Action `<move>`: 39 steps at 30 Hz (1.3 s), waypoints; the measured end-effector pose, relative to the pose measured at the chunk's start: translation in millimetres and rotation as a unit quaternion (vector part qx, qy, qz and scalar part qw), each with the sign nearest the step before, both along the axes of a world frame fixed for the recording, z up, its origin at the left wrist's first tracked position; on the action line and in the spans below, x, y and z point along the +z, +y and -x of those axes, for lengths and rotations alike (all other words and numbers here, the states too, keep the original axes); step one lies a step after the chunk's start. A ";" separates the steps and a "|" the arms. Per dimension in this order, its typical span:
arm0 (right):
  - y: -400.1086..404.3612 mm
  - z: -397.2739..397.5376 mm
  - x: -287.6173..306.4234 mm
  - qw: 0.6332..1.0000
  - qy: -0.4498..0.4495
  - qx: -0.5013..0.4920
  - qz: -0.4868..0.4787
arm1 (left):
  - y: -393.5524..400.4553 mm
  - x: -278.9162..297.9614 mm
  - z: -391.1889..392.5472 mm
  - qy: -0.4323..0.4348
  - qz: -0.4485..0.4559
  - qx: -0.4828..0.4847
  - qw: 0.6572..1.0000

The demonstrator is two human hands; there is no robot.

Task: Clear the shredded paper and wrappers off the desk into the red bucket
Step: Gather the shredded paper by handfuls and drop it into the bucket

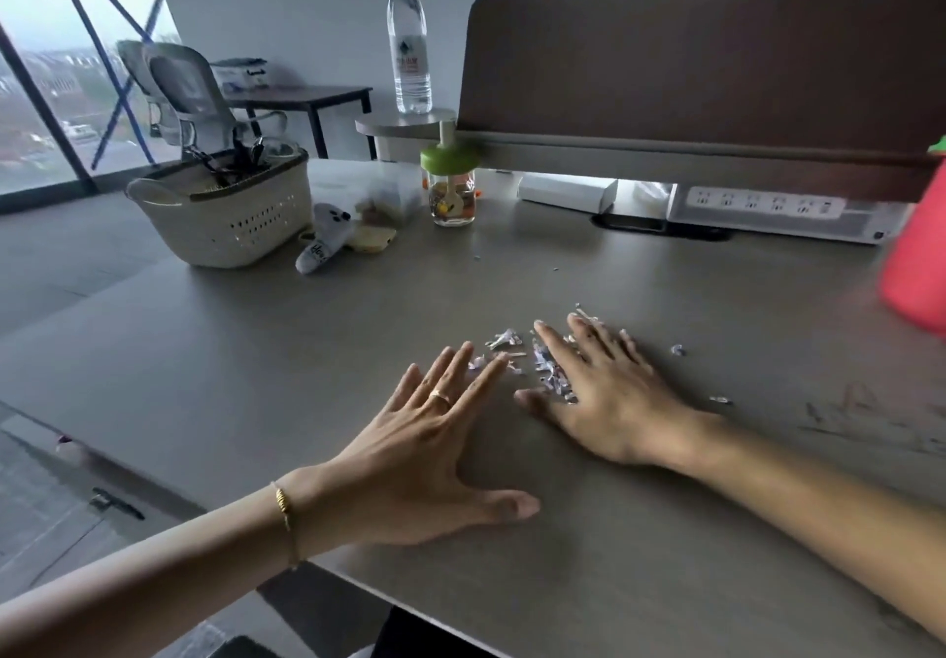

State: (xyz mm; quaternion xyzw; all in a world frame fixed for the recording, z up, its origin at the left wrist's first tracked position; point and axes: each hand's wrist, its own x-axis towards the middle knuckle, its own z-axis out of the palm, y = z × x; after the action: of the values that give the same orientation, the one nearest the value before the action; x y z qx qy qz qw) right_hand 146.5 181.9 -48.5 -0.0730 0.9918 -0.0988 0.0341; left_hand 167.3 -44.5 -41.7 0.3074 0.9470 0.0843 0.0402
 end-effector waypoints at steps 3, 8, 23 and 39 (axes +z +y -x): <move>7.8 0.3 8.4 0.994 0.014 0.054 0.092 | 18.3 -5.0 20.5 -0.002 -0.014 0.031 0.999; 56.5 -51.5 14.7 0.998 0.040 0.008 0.042 | 58.8 -10.2 69.4 0.004 -0.017 0.032 0.999; 56.8 28.3 -6.3 0.997 -0.005 -0.078 -0.004 | 56.1 3.2 98.9 -0.009 -0.118 -0.072 0.990; 48.3 143.8 2.8 1.000 -0.007 -0.004 0.015 | 51.9 -5.9 235.2 -0.014 -0.051 0.092 0.994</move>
State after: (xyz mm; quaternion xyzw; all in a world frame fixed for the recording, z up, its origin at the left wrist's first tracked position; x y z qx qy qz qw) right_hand 2.7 230.2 -45.7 -0.0686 0.9903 -0.1147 0.0393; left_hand -67.9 7.5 -47.6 0.2194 0.9651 0.1396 0.0297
